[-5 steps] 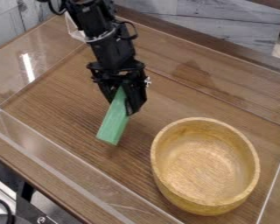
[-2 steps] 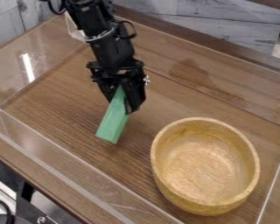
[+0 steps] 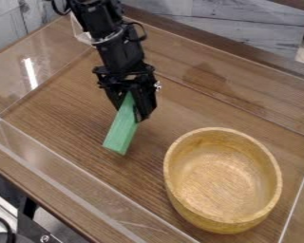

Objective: Remove the green block from inside the brown bowl and put it on the table

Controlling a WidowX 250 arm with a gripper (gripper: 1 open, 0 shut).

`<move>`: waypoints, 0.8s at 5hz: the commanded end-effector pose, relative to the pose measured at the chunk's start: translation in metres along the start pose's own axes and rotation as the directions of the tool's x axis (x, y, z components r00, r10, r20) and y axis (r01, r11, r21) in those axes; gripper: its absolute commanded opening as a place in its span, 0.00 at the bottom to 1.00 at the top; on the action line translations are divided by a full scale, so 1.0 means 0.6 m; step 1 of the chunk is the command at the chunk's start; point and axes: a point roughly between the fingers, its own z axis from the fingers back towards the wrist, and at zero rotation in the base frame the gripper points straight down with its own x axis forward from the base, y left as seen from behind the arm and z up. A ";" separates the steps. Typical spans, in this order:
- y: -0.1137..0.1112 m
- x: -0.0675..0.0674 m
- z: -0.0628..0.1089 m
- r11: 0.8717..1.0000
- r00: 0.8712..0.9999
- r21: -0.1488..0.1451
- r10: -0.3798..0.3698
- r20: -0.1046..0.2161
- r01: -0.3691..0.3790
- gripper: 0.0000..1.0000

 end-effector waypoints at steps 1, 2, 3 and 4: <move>0.006 0.018 0.023 1.000 0.999 0.023 -0.010 0.044 0.009 0.00; 0.009 0.019 0.023 1.000 0.999 0.023 -0.007 0.040 0.006 0.00; 0.011 0.020 0.023 1.000 0.999 0.023 -0.004 0.035 0.003 0.00; 0.012 0.021 0.023 1.000 1.000 0.023 -0.002 0.030 0.001 0.00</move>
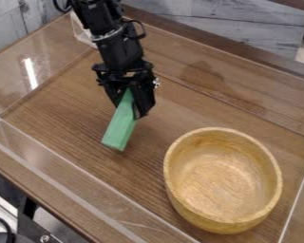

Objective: Remove the green block from inside the brown bowl and put it on the table

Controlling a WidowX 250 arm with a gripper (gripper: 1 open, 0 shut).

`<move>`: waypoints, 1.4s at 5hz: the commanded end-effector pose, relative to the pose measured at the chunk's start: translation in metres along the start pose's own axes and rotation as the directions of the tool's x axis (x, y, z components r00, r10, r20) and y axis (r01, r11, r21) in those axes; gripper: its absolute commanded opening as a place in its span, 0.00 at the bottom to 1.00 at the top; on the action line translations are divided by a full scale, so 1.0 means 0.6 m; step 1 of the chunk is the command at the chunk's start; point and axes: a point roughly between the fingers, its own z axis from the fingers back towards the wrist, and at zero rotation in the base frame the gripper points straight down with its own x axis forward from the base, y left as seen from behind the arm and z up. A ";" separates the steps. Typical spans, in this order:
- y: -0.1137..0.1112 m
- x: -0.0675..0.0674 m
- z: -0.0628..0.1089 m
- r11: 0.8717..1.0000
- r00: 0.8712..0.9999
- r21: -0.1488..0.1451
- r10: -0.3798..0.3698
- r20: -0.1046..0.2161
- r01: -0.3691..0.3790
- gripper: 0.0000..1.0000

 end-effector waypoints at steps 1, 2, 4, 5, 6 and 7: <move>0.005 0.015 0.024 1.000 0.999 0.020 -0.008 0.044 0.007 0.00; 0.006 0.017 0.024 1.000 0.999 0.019 -0.006 0.041 0.005 0.00; 0.009 0.018 0.025 1.000 0.999 0.017 -0.002 0.033 0.002 0.00; 0.010 0.019 0.026 1.000 1.000 0.015 0.000 0.030 0.000 0.00; 0.010 0.020 0.026 1.000 1.000 0.013 0.001 0.027 -0.001 0.00; 0.011 0.021 0.027 1.000 1.000 0.012 0.002 0.024 -0.002 0.00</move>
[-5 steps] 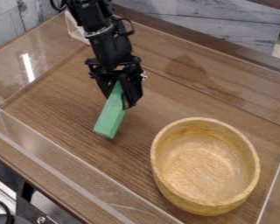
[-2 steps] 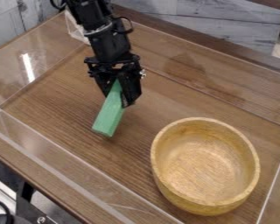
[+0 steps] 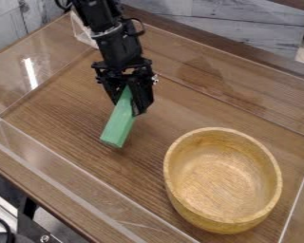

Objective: Remove the green block from inside the brown bowl and put it on the table

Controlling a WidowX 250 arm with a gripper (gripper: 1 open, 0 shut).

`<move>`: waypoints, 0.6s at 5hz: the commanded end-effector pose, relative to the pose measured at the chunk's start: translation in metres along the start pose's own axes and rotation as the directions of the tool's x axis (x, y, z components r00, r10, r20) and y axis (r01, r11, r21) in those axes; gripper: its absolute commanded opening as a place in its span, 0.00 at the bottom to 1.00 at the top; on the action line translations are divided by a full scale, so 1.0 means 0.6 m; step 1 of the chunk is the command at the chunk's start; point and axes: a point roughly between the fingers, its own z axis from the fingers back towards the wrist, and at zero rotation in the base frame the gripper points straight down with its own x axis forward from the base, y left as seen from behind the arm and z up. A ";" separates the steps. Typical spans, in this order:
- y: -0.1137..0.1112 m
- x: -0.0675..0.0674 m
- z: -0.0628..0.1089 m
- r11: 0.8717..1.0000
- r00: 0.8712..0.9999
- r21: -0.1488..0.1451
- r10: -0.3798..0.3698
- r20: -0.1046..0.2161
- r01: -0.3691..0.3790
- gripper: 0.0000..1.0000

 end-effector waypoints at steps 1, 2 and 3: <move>0.005 0.014 0.024 1.000 0.999 0.020 -0.010 0.042 0.009 0.00; 0.005 0.015 0.024 1.000 0.999 0.018 -0.009 0.039 0.008 0.00; 0.006 0.015 0.025 1.000 0.999 0.016 -0.008 0.036 0.008 0.00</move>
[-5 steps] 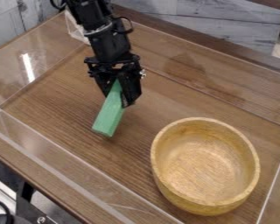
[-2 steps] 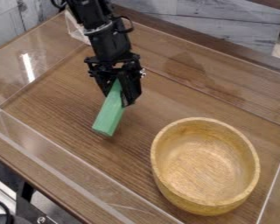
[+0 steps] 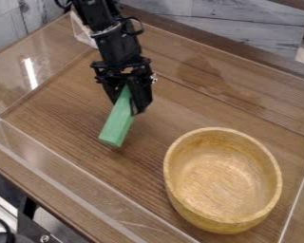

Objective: Remove the green block from inside the brown bowl and put it on the table

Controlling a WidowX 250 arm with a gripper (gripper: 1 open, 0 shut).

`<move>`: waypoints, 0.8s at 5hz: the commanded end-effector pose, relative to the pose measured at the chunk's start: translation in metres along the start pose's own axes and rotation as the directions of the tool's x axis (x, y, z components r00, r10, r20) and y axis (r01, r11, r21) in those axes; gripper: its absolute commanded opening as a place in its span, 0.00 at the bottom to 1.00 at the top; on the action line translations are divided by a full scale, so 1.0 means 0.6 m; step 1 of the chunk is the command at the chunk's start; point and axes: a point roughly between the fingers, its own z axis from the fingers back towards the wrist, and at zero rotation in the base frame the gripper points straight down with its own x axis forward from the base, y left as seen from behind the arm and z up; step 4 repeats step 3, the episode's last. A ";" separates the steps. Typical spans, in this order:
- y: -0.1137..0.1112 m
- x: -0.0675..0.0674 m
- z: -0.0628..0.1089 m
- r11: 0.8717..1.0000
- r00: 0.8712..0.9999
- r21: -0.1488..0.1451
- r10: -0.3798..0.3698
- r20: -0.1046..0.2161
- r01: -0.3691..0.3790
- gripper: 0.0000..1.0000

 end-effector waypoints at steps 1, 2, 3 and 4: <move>0.004 0.017 0.025 1.000 0.999 0.022 -0.013 0.047 0.011 0.00; 0.004 0.017 0.026 1.000 0.999 0.020 -0.012 0.045 0.011 0.00; 0.003 0.017 0.027 1.000 0.999 0.019 -0.012 0.041 0.012 0.00; 0.003 0.017 0.027 1.000 0.999 0.019 -0.012 0.041 0.012 0.00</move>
